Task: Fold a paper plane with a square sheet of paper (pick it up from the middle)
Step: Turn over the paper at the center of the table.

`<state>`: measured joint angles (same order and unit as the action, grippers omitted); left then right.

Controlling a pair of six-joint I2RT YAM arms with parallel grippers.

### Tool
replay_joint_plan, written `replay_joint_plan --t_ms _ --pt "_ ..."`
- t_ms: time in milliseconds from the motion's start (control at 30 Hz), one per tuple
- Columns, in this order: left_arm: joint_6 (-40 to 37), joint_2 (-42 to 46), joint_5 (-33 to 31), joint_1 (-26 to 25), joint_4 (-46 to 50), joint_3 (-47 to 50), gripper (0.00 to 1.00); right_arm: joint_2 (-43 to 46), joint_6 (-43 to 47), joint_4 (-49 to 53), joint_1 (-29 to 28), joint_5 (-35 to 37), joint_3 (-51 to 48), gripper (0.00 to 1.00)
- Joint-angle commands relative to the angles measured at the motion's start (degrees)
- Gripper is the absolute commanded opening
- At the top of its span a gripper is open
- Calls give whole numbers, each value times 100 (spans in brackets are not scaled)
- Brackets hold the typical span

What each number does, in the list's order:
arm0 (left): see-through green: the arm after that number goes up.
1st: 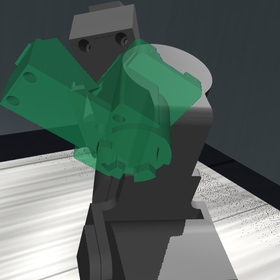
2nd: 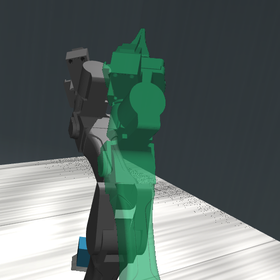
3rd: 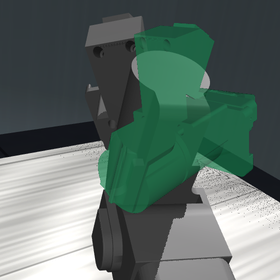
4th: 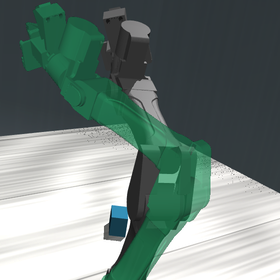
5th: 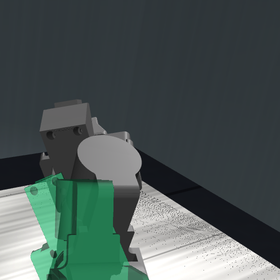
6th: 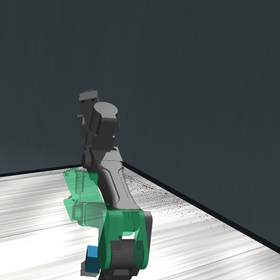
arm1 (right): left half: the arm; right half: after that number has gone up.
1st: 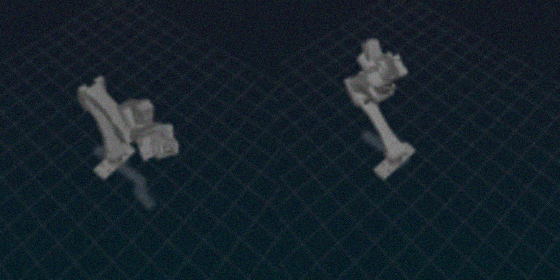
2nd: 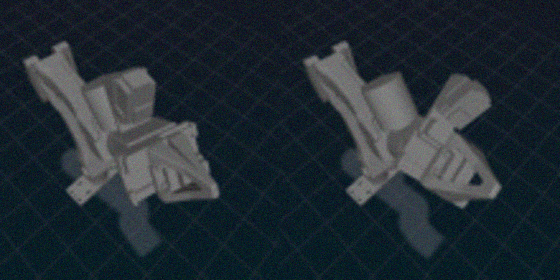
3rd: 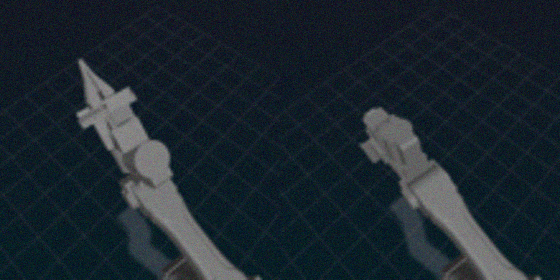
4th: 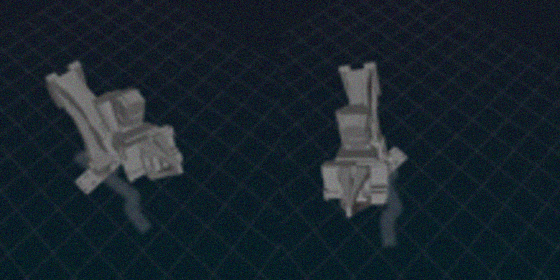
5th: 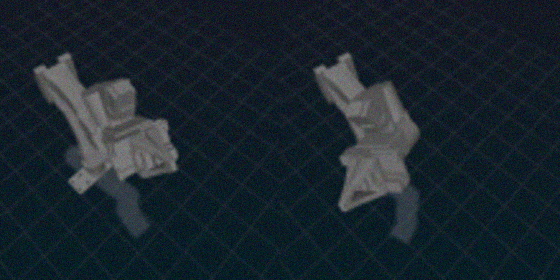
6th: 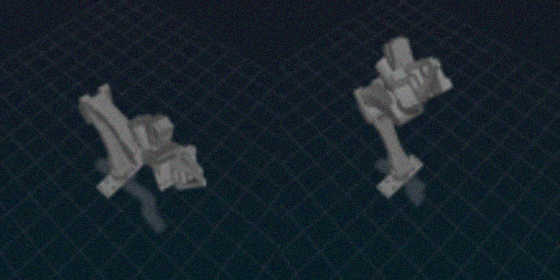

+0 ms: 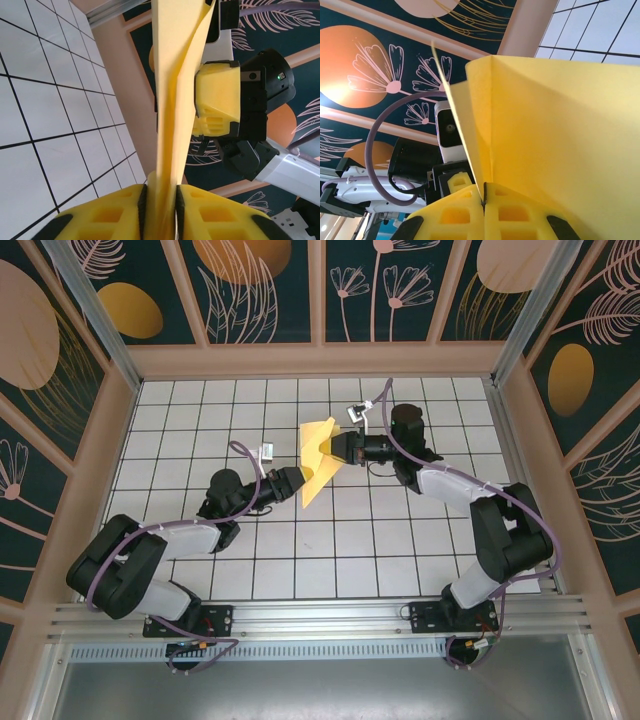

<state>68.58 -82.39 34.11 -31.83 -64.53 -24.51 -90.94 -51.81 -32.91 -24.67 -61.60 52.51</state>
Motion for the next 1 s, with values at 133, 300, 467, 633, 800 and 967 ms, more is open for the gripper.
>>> replay_joint_plan --t_ms 133,300,467,633,800,967 --pt "-200 38 76 49 -63 -1 10 77 512 727 175 172 150 20" --pt "-722 219 -179 46 896 -148 9 540 1392 2157 313 1099 314 42" --pt "-1973 567 -1297 51 3627 -790 9 1138 2094 3437 399 2845 185 63" --pt "-3077 750 -3158 49 6402 -1715 10 1507 2195 3699 413 3846 -254 75" --pt "-3536 812 -4697 41 8089 -2424 10 1699 2140 3553 413 4069 -588 87" --pt "-3743 563 -5998 24 9271 -2980 9 1685 2110 3491 420 4198 -626 99"
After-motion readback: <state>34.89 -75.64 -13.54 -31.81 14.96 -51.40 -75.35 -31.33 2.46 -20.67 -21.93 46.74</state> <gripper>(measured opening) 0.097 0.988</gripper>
